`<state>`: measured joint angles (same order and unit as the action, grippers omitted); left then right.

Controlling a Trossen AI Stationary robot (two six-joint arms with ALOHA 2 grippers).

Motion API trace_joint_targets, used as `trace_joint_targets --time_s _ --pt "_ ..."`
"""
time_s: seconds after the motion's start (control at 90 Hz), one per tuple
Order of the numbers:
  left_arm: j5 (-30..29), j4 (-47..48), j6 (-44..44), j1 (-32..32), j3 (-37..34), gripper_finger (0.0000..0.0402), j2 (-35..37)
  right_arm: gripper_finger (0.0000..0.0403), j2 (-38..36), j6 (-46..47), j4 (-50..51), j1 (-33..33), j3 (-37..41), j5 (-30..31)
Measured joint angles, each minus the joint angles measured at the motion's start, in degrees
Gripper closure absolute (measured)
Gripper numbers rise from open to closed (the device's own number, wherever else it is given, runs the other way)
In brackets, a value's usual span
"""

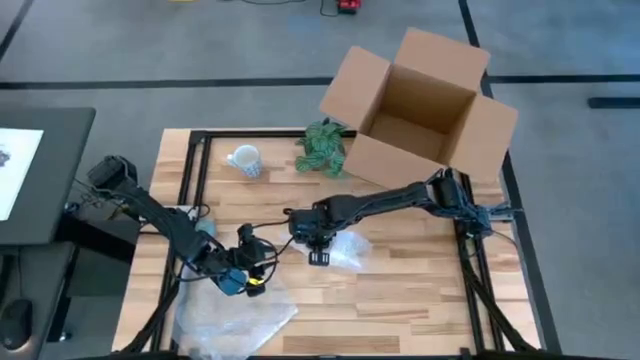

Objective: Wrap mug
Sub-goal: Wrap the yellow mug

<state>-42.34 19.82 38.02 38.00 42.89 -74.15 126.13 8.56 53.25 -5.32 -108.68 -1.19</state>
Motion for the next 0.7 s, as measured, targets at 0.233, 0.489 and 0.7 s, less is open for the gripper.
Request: trace_joint_targets --time_s 0.233,0.489,0.7 --pt "0.0 0.0 0.0 0.0 0.0 0.0264 0.0 0.0403 -1.4 0.0 10.0 -2.0 -10.4 0.0" --pt "-0.1 0.0 0.0 0.0 0.0 0.0263 0.0 0.0403 -1.3 0.2 7.5 -4.4 -11.8 1.8" --pt "-0.1 0.1 0.2 0.0 0.0 0.0263 0.0 0.0403 -1.2 5.8 4.5 -1.3 -3.4 6.4"
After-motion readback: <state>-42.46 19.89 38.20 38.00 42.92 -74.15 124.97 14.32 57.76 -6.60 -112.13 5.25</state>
